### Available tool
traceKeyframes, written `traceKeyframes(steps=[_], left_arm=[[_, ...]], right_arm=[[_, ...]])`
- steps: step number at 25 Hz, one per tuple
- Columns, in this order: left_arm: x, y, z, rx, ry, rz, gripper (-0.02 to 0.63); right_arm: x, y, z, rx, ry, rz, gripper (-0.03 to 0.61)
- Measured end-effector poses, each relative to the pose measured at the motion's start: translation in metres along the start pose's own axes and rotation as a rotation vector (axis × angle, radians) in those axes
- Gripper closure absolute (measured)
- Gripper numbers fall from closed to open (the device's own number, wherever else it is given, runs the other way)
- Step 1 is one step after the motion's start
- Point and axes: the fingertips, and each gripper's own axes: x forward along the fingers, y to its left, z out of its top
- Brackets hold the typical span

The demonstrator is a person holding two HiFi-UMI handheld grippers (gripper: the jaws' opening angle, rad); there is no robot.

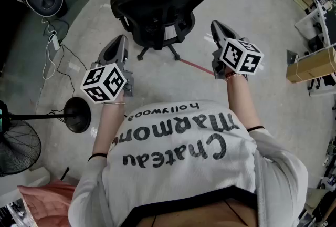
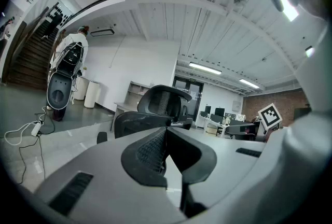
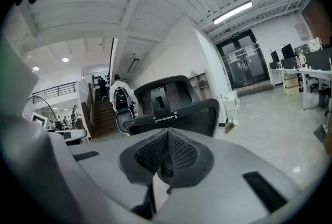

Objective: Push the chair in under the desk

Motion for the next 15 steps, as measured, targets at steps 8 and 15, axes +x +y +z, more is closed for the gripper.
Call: traceKeyframes(steps=[8, 15], left_arm=[[0.014, 0.02, 0.011, 0.004, 0.003, -0.028, 0.595], [0.021, 0.046, 0.03, 0.03, -0.018, -0.071, 0.595]], right_arm=[[0.019, 0.004, 0.002, 0.016, -0.011, -0.03, 0.572], [0.035, 0.016, 0.01, 0.048, -0.071, -0.073, 0.572]])
